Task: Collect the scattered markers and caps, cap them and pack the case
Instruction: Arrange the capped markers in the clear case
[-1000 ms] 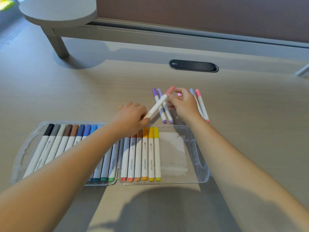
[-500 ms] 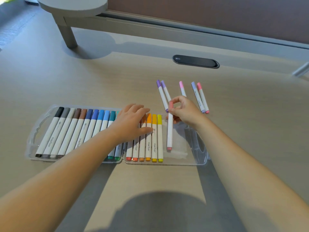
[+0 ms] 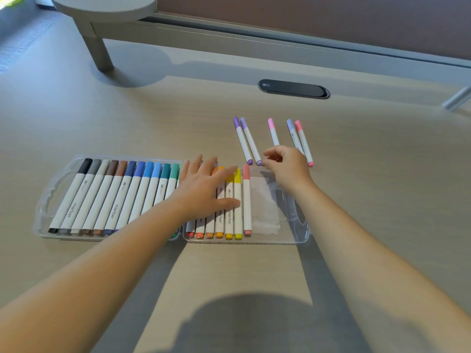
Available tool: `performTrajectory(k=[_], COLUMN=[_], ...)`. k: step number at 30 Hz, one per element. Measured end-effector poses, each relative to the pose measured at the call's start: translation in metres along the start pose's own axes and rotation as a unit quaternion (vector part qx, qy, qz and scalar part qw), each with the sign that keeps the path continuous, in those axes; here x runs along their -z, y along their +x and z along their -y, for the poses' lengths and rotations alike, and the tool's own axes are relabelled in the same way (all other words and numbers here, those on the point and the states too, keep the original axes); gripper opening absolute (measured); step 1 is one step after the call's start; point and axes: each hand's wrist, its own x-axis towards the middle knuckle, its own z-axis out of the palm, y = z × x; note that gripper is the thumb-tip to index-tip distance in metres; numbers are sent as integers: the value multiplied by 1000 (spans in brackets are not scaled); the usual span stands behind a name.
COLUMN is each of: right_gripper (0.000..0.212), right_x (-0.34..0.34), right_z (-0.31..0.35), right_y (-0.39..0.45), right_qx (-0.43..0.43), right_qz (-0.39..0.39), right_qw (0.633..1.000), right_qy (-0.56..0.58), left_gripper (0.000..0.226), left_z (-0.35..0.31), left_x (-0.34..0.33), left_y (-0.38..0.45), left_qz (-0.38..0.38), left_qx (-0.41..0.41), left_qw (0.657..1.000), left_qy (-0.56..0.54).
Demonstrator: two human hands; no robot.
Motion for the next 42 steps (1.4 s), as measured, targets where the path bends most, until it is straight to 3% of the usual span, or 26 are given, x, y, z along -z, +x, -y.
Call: performTrajectory(k=[3,6,11,18,22,33,39,42], right_gripper=[22,19,14,22,24,32,24,29], right_x=[12,17,26,44,52,50,43,42], right_z=[-12,-25,-33,-43,-43,-35,-29,-28], right_y=[4,5,9,33,47,64,63,64], right_qx=[-7,-31,-50,-79,-119,-129,-61,-76], right_qz=[-37,-20,-33,-113,-98,-35,-66,-52], right_qw=[997,994,994,987,981,967,973,964], right_qy=[-60,-98,-89,-81,-119,-215,-212,-249], left_gripper=[78,80,78,79,80,83,82,83], left_z=[-6,-10,-19,-38,-47,-45,-42,-40], left_x=[-3,-7,-12,-13,-13,-15,-13,-12], left_y=[4,8,13,29,39,44,43,41], left_qz=[14,8,0,11,7,3,3,7], left_qx=[-6,-4,-7,-22,-24,-29,-29,-30], left_qw=[999,998,998,997,998,997,998,998], left_qy=[32,57,60,72,66,65,55,48])
